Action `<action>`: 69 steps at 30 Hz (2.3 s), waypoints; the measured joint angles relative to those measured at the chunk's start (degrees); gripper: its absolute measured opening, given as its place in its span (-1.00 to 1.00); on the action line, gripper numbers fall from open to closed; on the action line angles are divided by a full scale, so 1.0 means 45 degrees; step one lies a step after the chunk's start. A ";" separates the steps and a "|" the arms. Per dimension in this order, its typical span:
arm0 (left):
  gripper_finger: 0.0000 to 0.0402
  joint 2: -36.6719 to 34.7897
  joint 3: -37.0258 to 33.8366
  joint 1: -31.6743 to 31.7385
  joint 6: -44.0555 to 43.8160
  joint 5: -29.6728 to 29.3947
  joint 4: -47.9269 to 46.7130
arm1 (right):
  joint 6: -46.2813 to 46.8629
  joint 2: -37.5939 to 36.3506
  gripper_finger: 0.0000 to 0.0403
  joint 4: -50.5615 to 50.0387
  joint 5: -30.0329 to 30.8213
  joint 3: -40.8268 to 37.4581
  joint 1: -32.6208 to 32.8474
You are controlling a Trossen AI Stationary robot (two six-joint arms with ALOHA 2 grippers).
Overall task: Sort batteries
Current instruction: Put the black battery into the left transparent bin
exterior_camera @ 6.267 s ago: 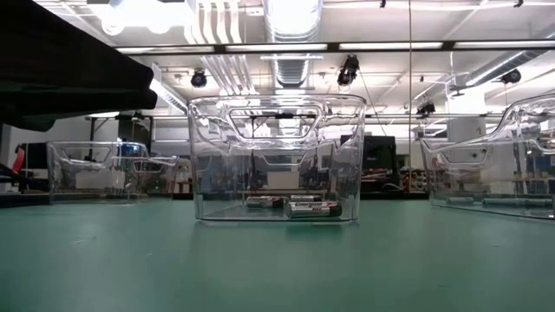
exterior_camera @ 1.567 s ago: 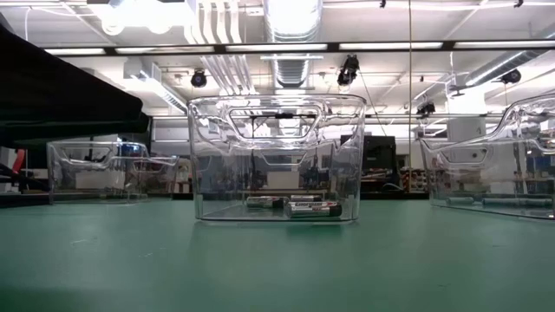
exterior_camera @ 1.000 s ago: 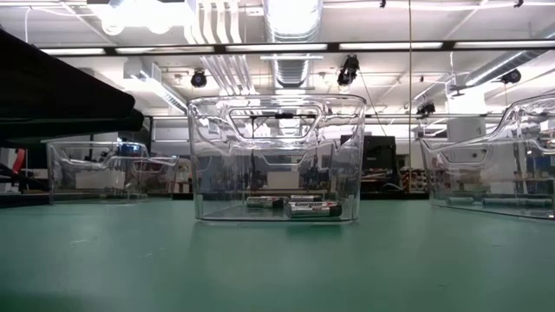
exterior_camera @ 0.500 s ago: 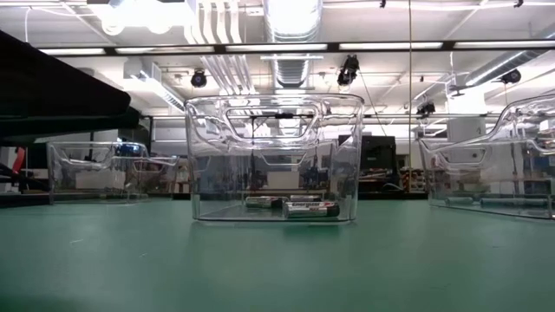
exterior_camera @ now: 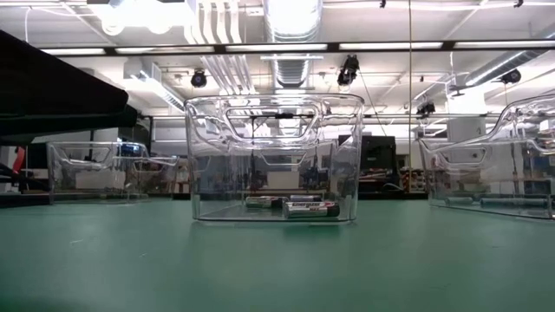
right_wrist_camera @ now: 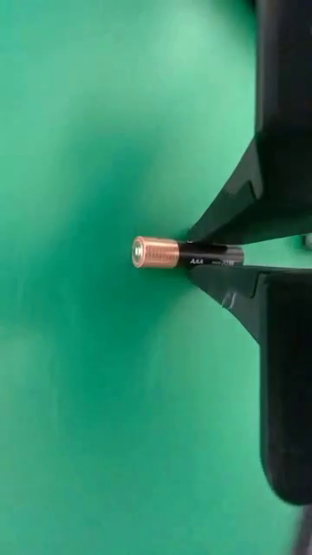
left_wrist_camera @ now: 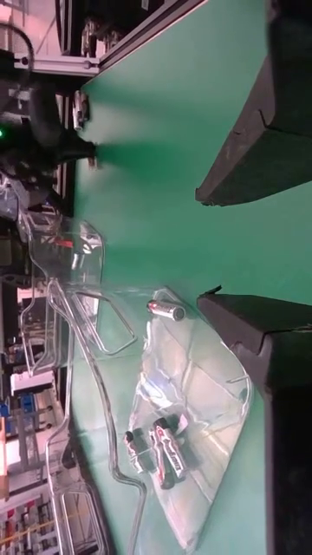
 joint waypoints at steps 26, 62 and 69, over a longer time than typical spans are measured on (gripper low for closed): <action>-0.22 -0.0015 0.1241 0.1818 0.9230 0.4149 0.9655 | -2.0757 -0.0052 -0.91 0.7323 0.6094 0.2832 -0.3505; -0.82 -0.0029 0.2035 0.3536 1.0774 0.6587 0.9446 | -2.2881 -0.0247 -0.91 0.8722 0.9237 0.3541 -0.3313; -0.95 -0.0492 0.2399 0.3547 1.1242 0.5613 0.8246 | -2.2845 -0.0247 -0.60 0.8732 0.9943 0.3538 -0.3313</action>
